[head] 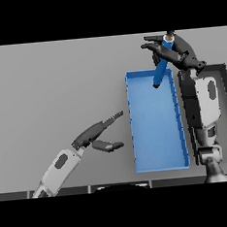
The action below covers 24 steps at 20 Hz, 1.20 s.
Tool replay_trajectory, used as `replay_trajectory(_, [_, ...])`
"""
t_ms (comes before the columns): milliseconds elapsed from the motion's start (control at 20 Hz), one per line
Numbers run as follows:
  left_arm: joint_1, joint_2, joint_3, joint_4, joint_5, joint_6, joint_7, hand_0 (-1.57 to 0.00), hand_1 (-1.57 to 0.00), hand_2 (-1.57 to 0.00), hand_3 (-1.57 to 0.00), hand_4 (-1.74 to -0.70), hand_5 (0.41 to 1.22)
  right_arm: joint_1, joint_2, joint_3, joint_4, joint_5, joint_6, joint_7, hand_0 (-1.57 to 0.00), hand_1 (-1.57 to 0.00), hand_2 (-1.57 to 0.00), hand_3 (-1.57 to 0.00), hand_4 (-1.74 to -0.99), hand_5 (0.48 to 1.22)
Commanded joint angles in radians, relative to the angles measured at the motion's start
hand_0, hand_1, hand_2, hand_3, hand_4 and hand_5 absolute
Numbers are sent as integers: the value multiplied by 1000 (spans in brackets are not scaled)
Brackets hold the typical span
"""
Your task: Pick up the blue pipe and place it into the blue bin.
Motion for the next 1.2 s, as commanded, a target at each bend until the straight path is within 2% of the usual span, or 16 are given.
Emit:
replay_trajectory(0, [-2,5,2,10,-1,-6,-3,1,1,1,1,-827,464,39,-2,-3,-16,15,-18,13,-1571,-1571,-1571,-1571,-1499,1221])
replay_trajectory(100, [-4,1,1,15,4,-11,-2,1,1,1,1,-825,468,111,19,3,-33,42,-44,53,-1571,-1571,-1571,-1571,-1499,1221])
replay_trajectory(150, [0,1,0,12,4,-11,-1,1,1,1,1,-828,469,151,18,3,-47,55,-63,91,-1571,-1571,-1571,-1571,-1499,1221])
replay_trajectory(250, [15,9,-4,-2,0,-9,-12,1,1,1,1,-829,470,201,5,31,-31,86,-109,93,-1571,-1571,-1571,-1571,-1499,1221])
replay_trajectory(350, [12,0,-9,0,-5,-3,1,1,1,1,1,-826,470,242,-19,93,-29,77,-135,93,-1571,-1571,-1571,-1080,-1586,1221])
replay_trajectory(400, [1,-7,-8,4,-5,-2,5,1,1,1,1,-827,471,263,-42,140,-28,57,-149,93,-1571,-1571,-1571,-1178,-1569,1221])
replay_trajectory(550, [4,-3,-4,-7,7,-3,18,1,1,1,1,-826,475,320,-95,271,-22,15,-193,93,-1571,-1571,-1571,-693,-1653,1205])
replay_trajectory(650, [0,-10,-11,-3,0,-3,21,1,1,1,1,-827,474,320,-161,395,11,-71,-262,93,-1571,-1571,-1571,-1009,-1583,1199])
replay_trajectory(700, [2,-10,-12,-6,-2,0,25,1,1,1,1,-829,474,304,-192,468,50,-157,-314,93,-1465,-1382,-1333,-807,-1534,1190])
replay_trajectory(800, [2,-9,-11,-8,-3,1,17,1,1,1,1,-829,476,260,-244,606,89,-321,-368,93,-937,-884,-853,-516,-1404,1159])
replay_trajectory(900, [-3,-13,-13,-4,-7,4,22,1,1,1,1,-828,476,227,-305,718,85,-444,-406,93,-599,-566,-545,-330,-1302,1182])
replay_trajectory(1000, [0,-22,-16,-4,-5,7,19,1,1,1,1,-827,477,211,-342,773,32,-428,-356,93,-383,-362,-349,-211,-1234,1091])
replay_trajectory(1050, [10,-20,-19,-18,-3,9,21,1,1,1,1,-829,477,201,-361,800,18,-386,-320,91,-306,-289,-279,-169,-1215,1044])
replay_trajectory(1150, [-1,-26,-18,-7,-7,13,37,1,1,1,1,-830,475,199,-381,824,-2,-352,-308,93,-196,-185,-178,-107,-1199,967])
